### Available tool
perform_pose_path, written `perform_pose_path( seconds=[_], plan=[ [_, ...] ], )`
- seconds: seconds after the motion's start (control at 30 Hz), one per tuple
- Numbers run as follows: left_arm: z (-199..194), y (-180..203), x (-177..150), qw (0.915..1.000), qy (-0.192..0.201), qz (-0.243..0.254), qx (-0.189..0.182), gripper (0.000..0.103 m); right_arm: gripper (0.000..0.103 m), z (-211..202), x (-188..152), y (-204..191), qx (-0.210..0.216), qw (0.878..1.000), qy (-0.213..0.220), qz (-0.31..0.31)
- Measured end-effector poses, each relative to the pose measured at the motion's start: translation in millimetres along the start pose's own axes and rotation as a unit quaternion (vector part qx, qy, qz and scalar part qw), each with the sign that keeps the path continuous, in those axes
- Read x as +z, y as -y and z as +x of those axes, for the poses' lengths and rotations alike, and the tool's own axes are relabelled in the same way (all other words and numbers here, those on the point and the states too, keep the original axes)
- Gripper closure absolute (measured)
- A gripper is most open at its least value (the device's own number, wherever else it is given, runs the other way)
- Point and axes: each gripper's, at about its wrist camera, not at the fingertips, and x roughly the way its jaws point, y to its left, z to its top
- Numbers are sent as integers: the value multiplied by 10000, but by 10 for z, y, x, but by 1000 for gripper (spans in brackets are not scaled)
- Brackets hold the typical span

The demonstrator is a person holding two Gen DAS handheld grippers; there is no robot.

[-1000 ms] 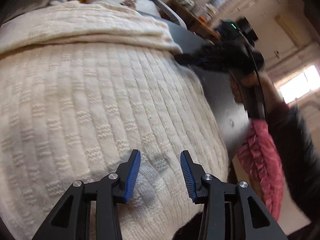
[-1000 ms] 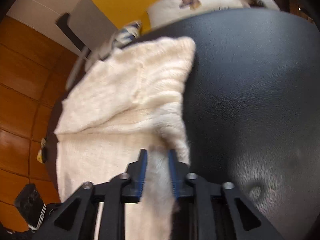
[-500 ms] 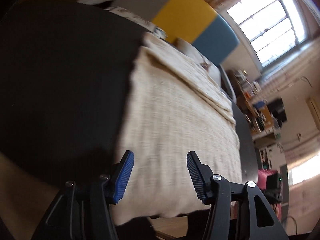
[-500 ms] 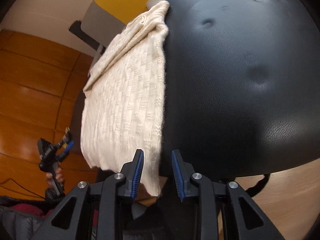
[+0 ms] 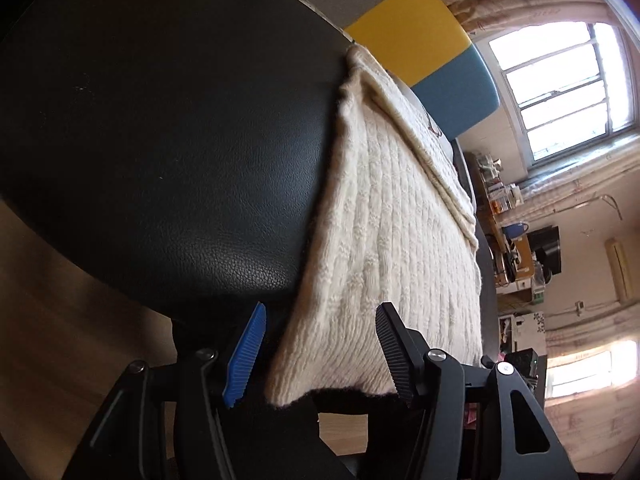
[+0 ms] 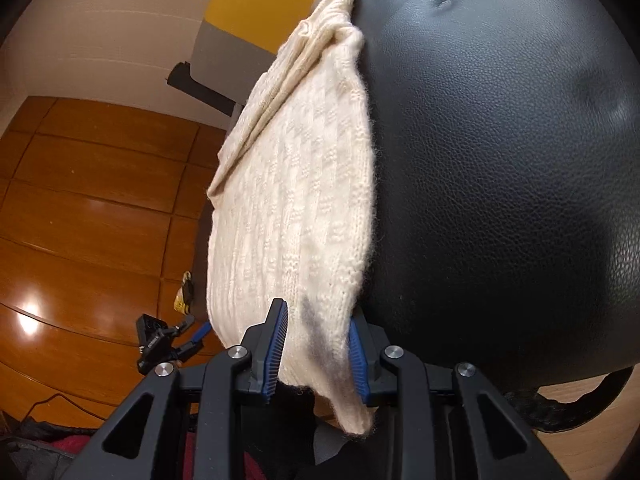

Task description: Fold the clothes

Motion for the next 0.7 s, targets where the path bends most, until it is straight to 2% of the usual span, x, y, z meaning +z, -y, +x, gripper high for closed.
perform_pose_path(
  seconds=[0.1,0.17,0.27,0.37,0.47,0.57,0.63,0.67,0.7],
  plan=[
    [66,38,-22,9996,-27,212,196,44,74,6,-9,-3,31,10000,55,67],
    [100,51,-60,9993,-92,312,164,44,74,-13,-6,-36,-36,10000,31,-81],
    [180,110,-178,9979,-359,521,99,44,74,-3,-7,-95,-106,9995,20,-301],
    [292,132,-270,9952,-551,738,320,44,74,2,9,-36,49,9999,1,-118],
    [411,46,-278,9964,-678,472,188,44,74,-3,21,12,173,9998,-24,24],
    [424,13,-345,9980,-482,330,-251,44,74,2,26,-12,144,9999,-52,-50],
    [457,34,-349,9974,-566,315,-329,49,75,-8,25,-68,-14,9997,-82,-232],
    [463,36,-354,9973,-577,302,-331,55,78,-16,23,-98,-107,9994,-95,-328],
    [470,38,-359,9973,-589,290,-333,66,80,-11,18,-128,-233,9988,-101,-424]
  ],
)
